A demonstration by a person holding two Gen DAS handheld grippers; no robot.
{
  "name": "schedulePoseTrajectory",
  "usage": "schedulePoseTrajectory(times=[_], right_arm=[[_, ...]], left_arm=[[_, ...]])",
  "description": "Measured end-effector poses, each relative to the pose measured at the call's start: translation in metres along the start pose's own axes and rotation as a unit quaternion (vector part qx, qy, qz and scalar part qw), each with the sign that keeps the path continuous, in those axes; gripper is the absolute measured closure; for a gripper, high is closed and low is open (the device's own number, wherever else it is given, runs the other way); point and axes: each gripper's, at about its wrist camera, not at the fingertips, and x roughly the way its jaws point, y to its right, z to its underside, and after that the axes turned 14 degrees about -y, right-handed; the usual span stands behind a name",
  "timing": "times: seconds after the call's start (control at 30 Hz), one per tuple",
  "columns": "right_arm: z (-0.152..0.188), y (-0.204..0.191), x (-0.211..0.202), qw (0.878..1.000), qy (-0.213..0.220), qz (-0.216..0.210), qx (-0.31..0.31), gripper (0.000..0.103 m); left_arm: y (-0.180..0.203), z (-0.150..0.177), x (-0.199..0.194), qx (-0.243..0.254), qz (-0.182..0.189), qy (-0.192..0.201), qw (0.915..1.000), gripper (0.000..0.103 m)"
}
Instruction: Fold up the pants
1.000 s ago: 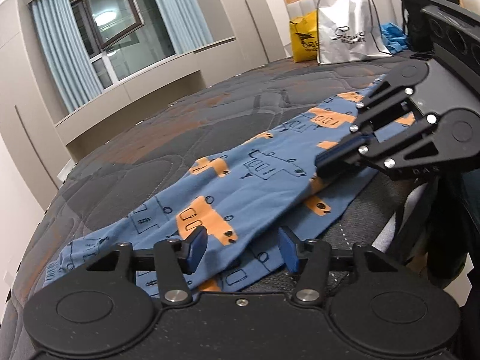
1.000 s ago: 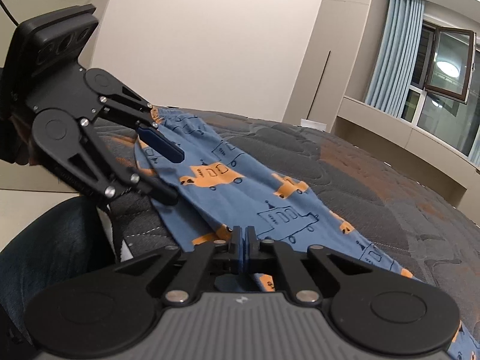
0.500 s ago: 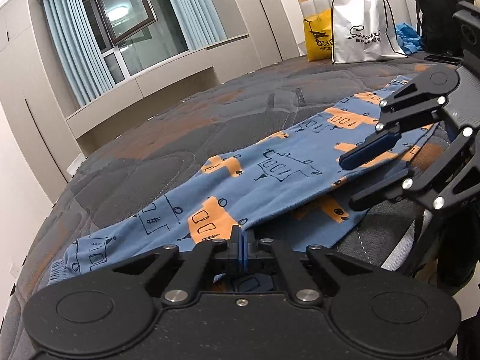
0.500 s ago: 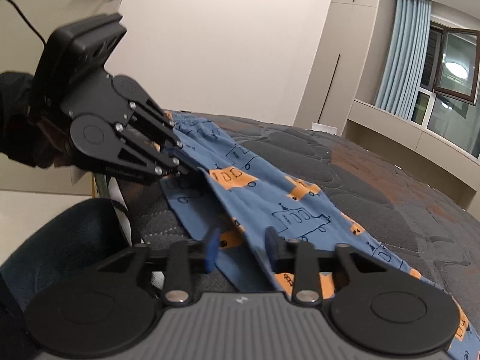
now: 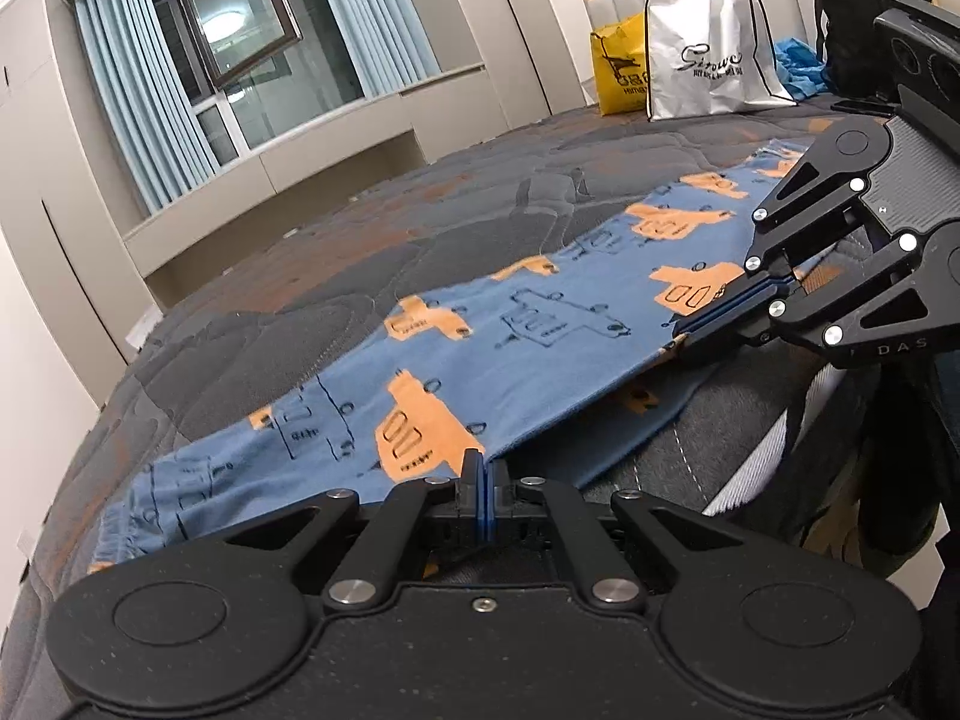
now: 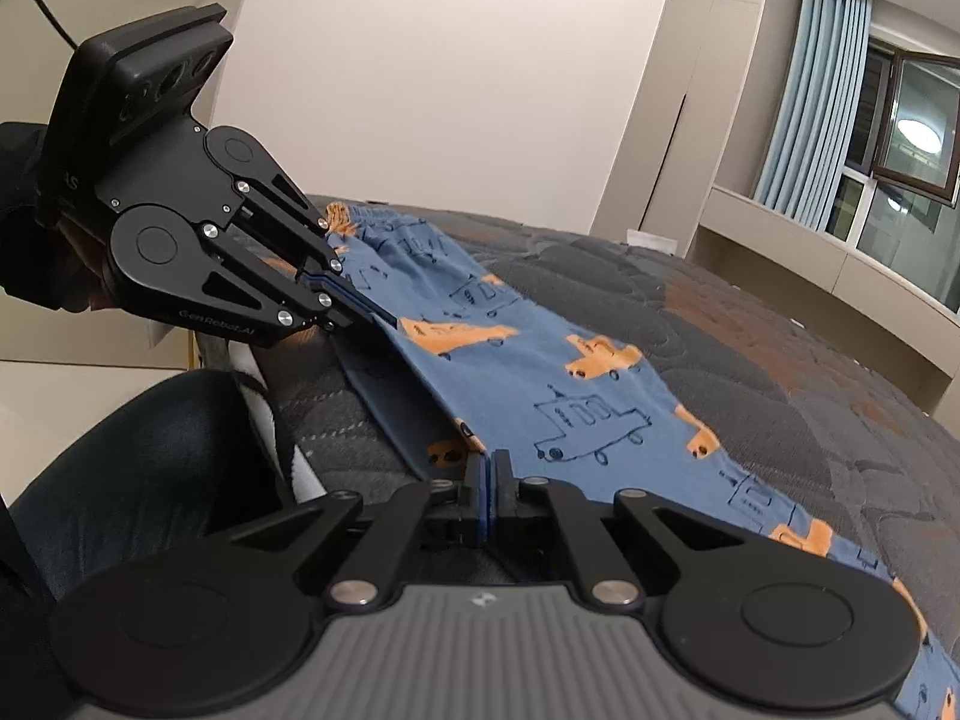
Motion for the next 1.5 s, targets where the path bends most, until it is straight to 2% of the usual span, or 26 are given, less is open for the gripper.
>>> schedulePoseTrajectory(times=[0.13, 0.2, 0.23, 0.27, 0.3, 0.33, 0.43, 0.5, 0.57, 0.6, 0.7, 0.73, 0.87, 0.97, 1.0, 1.13, 1.17, 1.23, 1.37, 1.43, 1.5], right_arm=[[0.001, -0.002, 0.004, 1.0, -0.007, -0.005, 0.003, 0.102], [0.002, 0.001, 0.002, 1.0, -0.005, -0.009, 0.008, 0.094], [0.004, 0.002, 0.0, 1.0, -0.001, -0.011, 0.014, 0.089], [0.006, 0.004, -0.003, 1.0, 0.003, -0.011, 0.021, 0.068], [0.008, 0.006, -0.006, 1.0, 0.007, -0.009, 0.029, 0.045], [0.012, 0.01, -0.011, 0.999, 0.012, -0.002, 0.041, 0.04], [0.029, 0.028, -0.029, 0.994, 0.026, 0.032, 0.104, 0.035], [0.042, 0.043, -0.041, 0.985, 0.038, 0.058, 0.158, 0.017], [0.058, 0.059, -0.053, 0.97, 0.045, 0.097, 0.22, 0.01], [0.066, 0.067, -0.058, 0.96, 0.043, 0.121, 0.25, 0.009], [0.089, 0.086, -0.066, 0.933, 0.02, 0.175, 0.313, 0.0], [0.096, 0.091, -0.069, 0.925, 0.012, 0.191, 0.327, 0.0], [0.127, 0.11, -0.08, 0.893, -0.03, 0.269, 0.359, 0.0], [0.151, 0.121, -0.084, 0.87, -0.074, 0.333, 0.355, 0.0], [0.16, 0.124, -0.091, 0.87, -0.062, 0.332, 0.36, 0.0], [0.184, 0.129, -0.115, 0.843, -0.038, 0.37, 0.387, 0.0], [0.189, 0.129, -0.122, 0.844, -0.022, 0.363, 0.395, 0.0], [0.198, 0.134, -0.135, 0.849, 0.014, 0.315, 0.423, 0.0], [0.218, 0.15, -0.149, 0.835, 0.066, 0.176, 0.517, 0.0], [0.224, 0.155, -0.154, 0.828, 0.086, 0.129, 0.539, 0.0], [0.226, 0.157, -0.156, 0.829, 0.092, 0.102, 0.543, 0.0]], left_arm=[[-0.002, 0.003, 0.002, -0.003, 0.004, -0.003, 1.0, 0.099], [-0.004, 0.003, 0.0, -0.013, 0.007, 0.001, 0.9999, 0.079], [-0.004, 0.003, -0.001, -0.019, 0.005, 0.001, 0.9998, 0.069], [-0.004, 0.003, -0.003, -0.026, 0.005, 0.003, 0.9996, 0.046], [-0.004, 0.004, -0.006, -0.036, 0.003, 0.009, 0.9993, 0.029], [-0.004, 0.004, -0.008, -0.045, 0.001, 0.015, 0.9989, 0.025], [-0.001, -0.003, -0.011, -0.068, -0.001, 0.032, 0.9972, 0.016], [0.004, -0.015, -0.008, -0.087, -0.012, 0.054, 0.9947, 0.001], [0.011, -0.029, -0.002, -0.099, -0.011, 0.071, 0.9925, 0.001], [0.016, -0.039, 0.003, -0.104, -0.006, 0.076, 0.9917, 0.001], [0.034, -0.069, 0.019, -0.113, 0.005, 0.082, 0.9902, 0.001], [0.041, -0.078, 0.025, -0.114, 0.015, 0.081, 0.9901, 0.001], [0.069, -0.109, 0.05, -0.108, 0.045, 0.068, 0.9909, 0.001], [0.093, -0.119, 0.072, -0.077, 0.039, 0.019, 0.9961, 0.001], [0.097, -0.12, 0.075, -0.068, 0.033, 0.012, 0.9971, 0.001], [0.094, -0.124, 0.072, -0.06, 0.024, 0.013, 0.9978, 0.001], [0.093, -0.126, 0.072, -0.063, 0.019, 0.014, 0.9978, 0.001], [0.091, -0.13, 0.069, -0.069, 0.018, 0.019, 0.9973, 0.001], [0.092, -0.145, 0.069, -0.099, 0.026, 0.033, 0.9942, 0.001], [0.093, -0.155, 0.073, -0.127, 0.039, 0.035, 0.9905, 0.001], [0.093, -0.164, 0.079, -0.164, 0.063, 0.038, 0.9837, 0.001]])
